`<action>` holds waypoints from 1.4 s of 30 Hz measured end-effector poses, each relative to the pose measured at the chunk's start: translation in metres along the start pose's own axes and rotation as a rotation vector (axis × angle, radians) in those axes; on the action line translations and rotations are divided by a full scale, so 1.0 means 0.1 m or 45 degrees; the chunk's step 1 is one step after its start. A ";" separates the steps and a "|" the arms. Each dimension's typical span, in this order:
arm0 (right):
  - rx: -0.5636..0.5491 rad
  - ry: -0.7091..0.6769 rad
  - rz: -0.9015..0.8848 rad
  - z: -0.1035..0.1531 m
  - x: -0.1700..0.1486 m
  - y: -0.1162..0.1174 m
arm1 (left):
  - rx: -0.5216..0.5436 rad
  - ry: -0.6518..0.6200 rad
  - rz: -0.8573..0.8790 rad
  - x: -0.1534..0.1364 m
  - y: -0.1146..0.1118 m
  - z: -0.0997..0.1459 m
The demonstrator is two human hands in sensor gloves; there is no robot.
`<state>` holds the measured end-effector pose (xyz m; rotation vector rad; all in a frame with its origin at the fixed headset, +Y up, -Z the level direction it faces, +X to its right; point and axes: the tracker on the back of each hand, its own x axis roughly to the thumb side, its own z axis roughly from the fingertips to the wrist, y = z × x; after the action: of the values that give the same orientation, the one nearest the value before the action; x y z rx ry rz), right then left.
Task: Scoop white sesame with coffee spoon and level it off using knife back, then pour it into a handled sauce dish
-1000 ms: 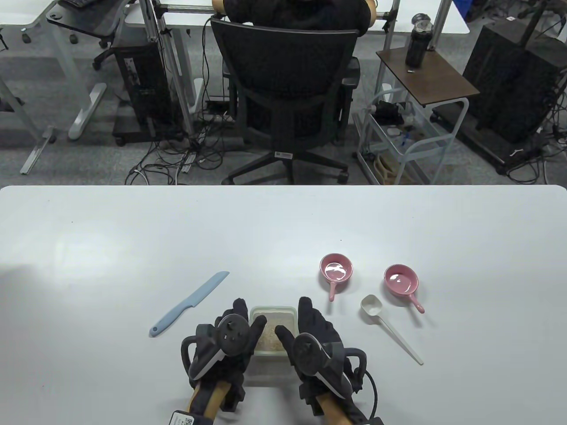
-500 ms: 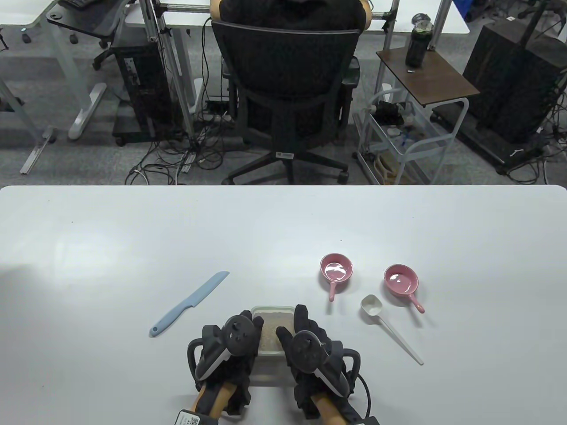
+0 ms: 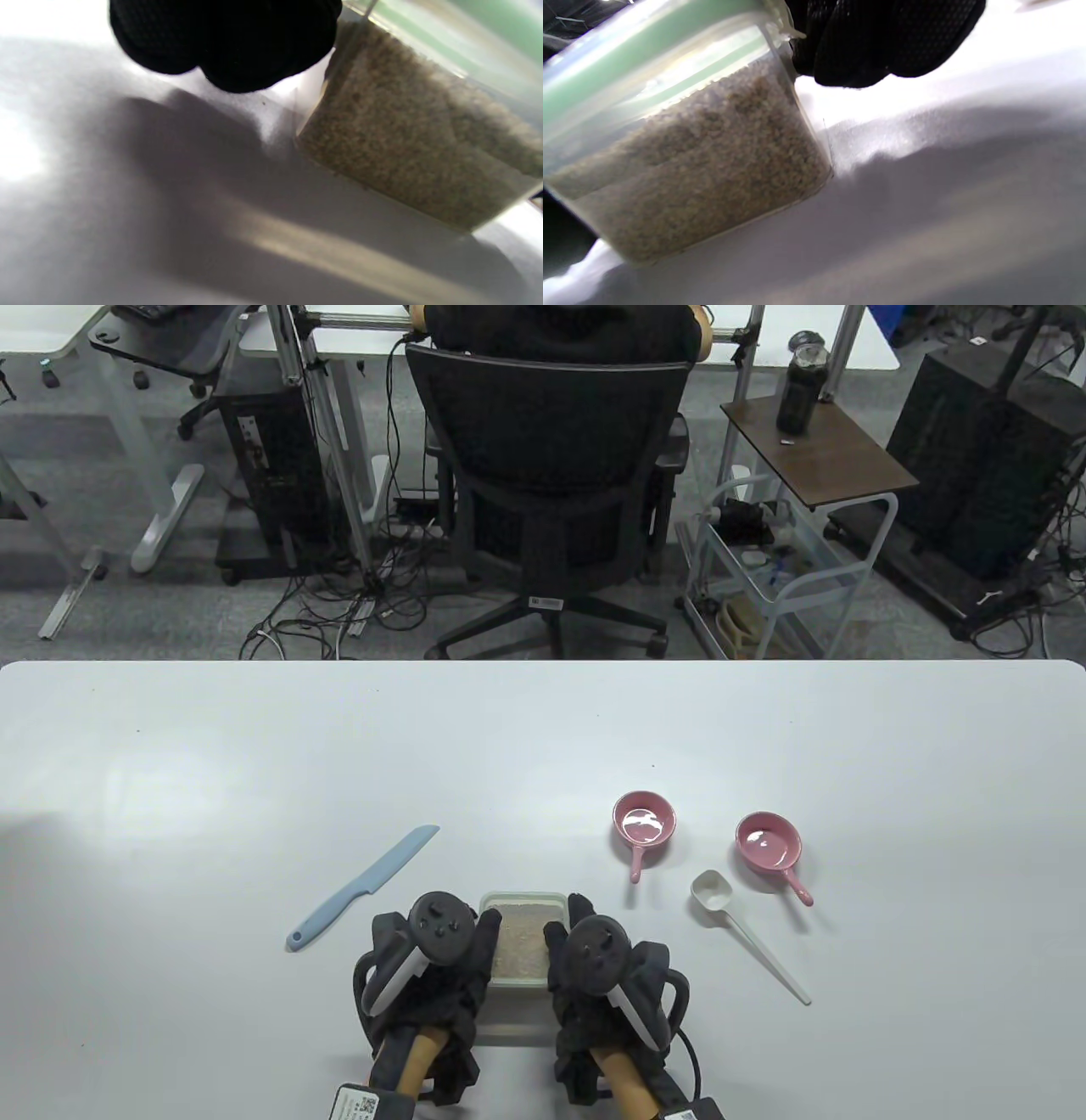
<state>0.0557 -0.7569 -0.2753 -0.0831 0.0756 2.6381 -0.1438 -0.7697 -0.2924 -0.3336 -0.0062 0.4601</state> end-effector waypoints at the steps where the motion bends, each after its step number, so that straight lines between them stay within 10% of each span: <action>1: 0.017 0.012 -0.031 -0.01 -0.02 0.00 | 0.017 0.012 -0.035 0.01 0.00 0.02; 15: -0.390 -0.161 0.371 0.18 0.18 0.00 | 0.488 0.011 -0.386 0.18 0.02 0.21; 23: -0.370 -0.191 0.400 0.17 0.19 -0.02 | 0.295 -0.301 -0.391 0.18 0.33 0.26; 28: -0.334 -0.195 0.362 0.15 0.16 -0.04 | -0.172 -0.604 -0.659 0.32 0.25 0.06; 42: -0.342 -0.212 0.400 0.17 0.18 -0.04 | -0.155 -0.650 -0.787 0.52 0.14 -0.08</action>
<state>0.0411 -0.7439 -0.2597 0.0636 -0.3502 2.9411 -0.1024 -0.7372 -0.3079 -0.3078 -0.6211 -0.0806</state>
